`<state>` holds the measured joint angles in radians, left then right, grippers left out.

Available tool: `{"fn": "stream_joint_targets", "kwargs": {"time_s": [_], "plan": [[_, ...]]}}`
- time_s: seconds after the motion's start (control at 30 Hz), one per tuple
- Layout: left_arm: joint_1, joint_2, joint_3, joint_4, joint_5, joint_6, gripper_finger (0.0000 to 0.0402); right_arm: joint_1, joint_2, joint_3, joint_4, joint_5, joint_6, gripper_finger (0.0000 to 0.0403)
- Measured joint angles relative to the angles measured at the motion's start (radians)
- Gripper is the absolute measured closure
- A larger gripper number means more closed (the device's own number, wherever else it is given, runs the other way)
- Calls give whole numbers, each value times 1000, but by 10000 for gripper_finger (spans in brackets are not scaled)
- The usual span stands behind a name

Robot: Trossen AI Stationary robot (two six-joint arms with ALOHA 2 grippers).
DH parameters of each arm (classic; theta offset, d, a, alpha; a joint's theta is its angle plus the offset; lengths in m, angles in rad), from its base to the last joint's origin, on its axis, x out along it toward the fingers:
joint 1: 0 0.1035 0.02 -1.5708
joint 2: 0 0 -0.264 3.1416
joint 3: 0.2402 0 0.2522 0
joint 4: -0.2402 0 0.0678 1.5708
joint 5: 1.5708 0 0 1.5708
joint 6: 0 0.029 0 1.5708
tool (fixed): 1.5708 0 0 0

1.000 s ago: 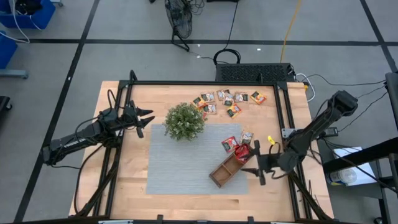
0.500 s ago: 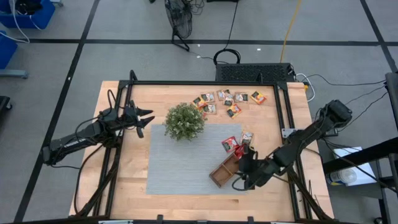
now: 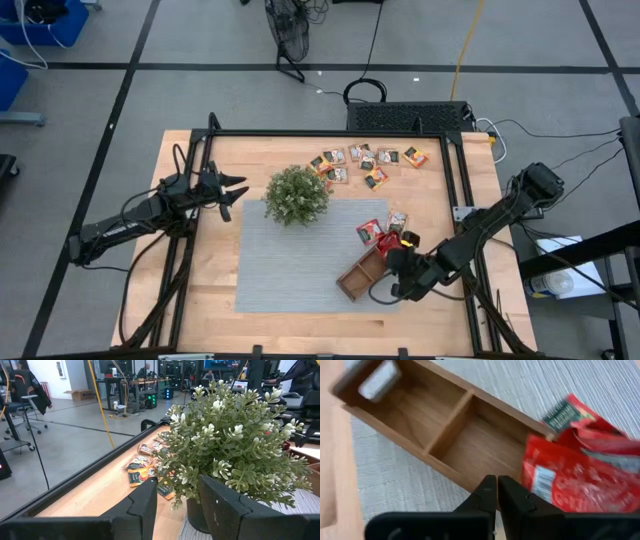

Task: Pick & Place Tea
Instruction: Put the strawberry tea sachet into the brown organizer

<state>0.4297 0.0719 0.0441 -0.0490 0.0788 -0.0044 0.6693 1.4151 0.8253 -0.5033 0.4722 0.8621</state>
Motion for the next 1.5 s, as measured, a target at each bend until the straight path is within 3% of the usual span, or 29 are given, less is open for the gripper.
{"fn": "stream_joint_targets", "kwargs": {"time_s": [0.43,0.9,1.17,1.5], "plan": [[0,0,0,0,0,0,254,0,0,0,-203,0,194,402],[0,0,0,0,0,0,254,0,0,0,-275,6,197,402],[0,0,0,0,0,0,254,0,0,0,-220,18,86,403],[0,0,0,0,0,0,254,0,-10,-1,-379,-67,241,403]]}}
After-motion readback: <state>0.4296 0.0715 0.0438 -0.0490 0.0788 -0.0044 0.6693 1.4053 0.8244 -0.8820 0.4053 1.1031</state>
